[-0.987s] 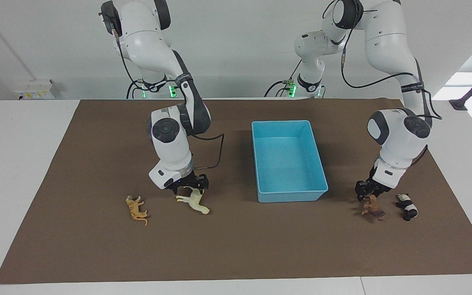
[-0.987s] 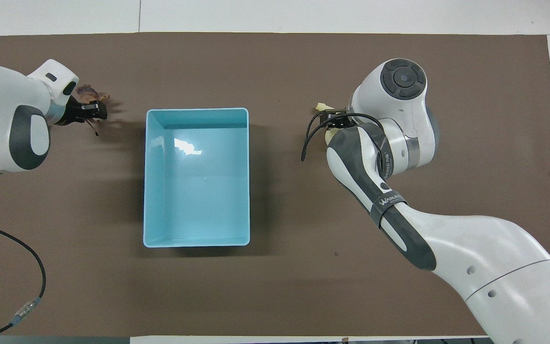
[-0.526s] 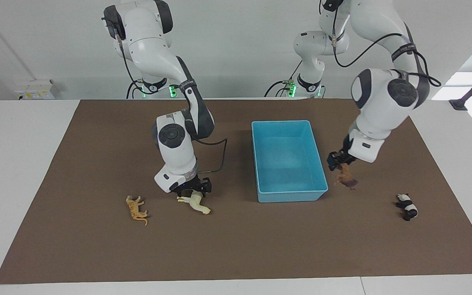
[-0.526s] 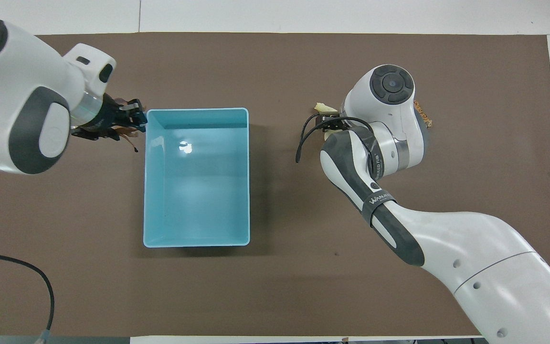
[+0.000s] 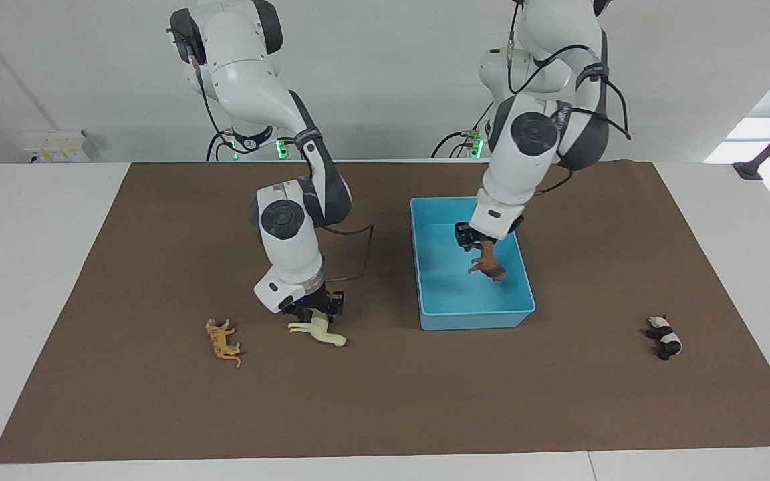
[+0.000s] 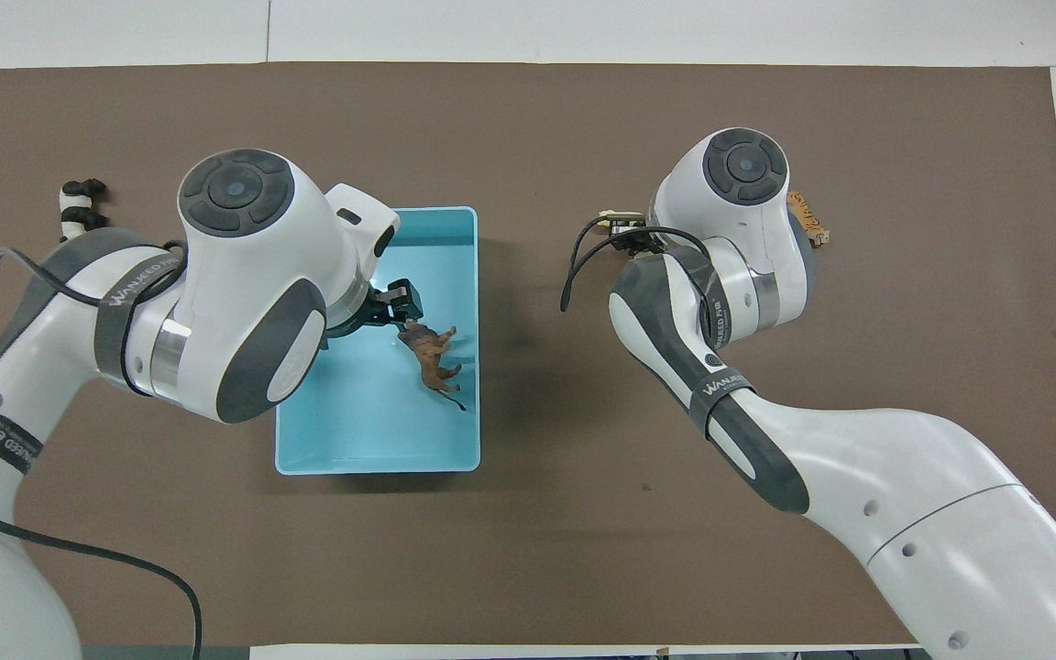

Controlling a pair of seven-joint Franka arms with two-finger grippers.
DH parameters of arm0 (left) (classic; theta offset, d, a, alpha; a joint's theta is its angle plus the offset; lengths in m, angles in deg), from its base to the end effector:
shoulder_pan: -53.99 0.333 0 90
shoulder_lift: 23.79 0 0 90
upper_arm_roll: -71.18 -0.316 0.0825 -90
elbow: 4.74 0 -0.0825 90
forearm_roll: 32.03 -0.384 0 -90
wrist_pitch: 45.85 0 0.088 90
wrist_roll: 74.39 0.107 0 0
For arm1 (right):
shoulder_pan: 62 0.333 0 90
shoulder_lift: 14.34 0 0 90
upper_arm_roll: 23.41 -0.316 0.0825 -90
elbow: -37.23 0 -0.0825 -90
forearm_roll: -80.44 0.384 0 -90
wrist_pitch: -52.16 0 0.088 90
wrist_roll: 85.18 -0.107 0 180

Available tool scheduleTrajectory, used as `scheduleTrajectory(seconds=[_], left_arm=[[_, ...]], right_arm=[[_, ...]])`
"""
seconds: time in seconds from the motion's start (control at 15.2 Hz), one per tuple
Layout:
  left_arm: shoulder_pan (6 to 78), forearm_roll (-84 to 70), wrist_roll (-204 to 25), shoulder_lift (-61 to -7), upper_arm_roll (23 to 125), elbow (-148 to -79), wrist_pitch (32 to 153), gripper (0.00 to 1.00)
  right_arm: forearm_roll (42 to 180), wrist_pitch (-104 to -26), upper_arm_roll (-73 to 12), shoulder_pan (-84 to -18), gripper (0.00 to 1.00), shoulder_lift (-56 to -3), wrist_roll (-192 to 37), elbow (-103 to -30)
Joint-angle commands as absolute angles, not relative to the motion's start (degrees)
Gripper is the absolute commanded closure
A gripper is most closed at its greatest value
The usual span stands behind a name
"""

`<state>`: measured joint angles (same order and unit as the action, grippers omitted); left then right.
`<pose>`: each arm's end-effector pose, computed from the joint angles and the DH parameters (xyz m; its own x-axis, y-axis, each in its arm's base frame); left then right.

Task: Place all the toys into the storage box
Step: 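Lower the brown horse into the blue box and open the left gripper, then lower the cream horse into the box while the left gripper grasps the panda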

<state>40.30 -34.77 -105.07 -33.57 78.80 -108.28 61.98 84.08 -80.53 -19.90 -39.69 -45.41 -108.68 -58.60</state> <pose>0.5592 -0.2105 0.4401 0.9864 0.1490 -0.0701 0.1444 -0.9873 -0.0665 0.6500 0.2278 0.2995 0.9897 -0.1142 0.0858 -0.1094 -0.9923 -0.0583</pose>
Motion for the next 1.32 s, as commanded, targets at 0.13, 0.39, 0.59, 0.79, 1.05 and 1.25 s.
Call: scheduleTrajectory(seconds=[0.13,0.39,0.59,0.79,1.05,1.25], left_arm=[[57.39,-36.42,-85.05,-33.97,78.12,-109.07,75.58,0.00],[65.84,-41.06,-82.13,-41.69,78.12,-108.46,92.54,0.00],[68.14,-51.07,-80.55,-53.02,78.12,-98.56,95.65,0.00],[70.33,-51.10,-78.88,-57.70,78.21,-96.68,100.19,0.00],[70.51,-50.75,-78.79,-58.60,78.21,-98.25,103.65,0.00],[70.69,-50.75,-78.87,-58.07,78.12,-101.85,106.01,0.00]], right_arm=[[84.74,-73.40,-19.81,-38.28,1.00,-47.03,-111.45,-52.11],[85.26,-59.47,-21.55,-34.24,1.00,-50.19,-121.98,-29.79],[86.68,-60.76,-25.67,-31.51,1.00,-50.73,-124.46,-24.56],[86.16,-69.28,-25.87,-24.31,1.00,-50.82,-126.04,-27.35],[84.04,-79.84,-25.78,-20.61,1.00,-51.08,-126.31,-38.95],[84.21,-75.74,-25.69,-19.64,0.00,-50.47,-131.99,-39.33]])
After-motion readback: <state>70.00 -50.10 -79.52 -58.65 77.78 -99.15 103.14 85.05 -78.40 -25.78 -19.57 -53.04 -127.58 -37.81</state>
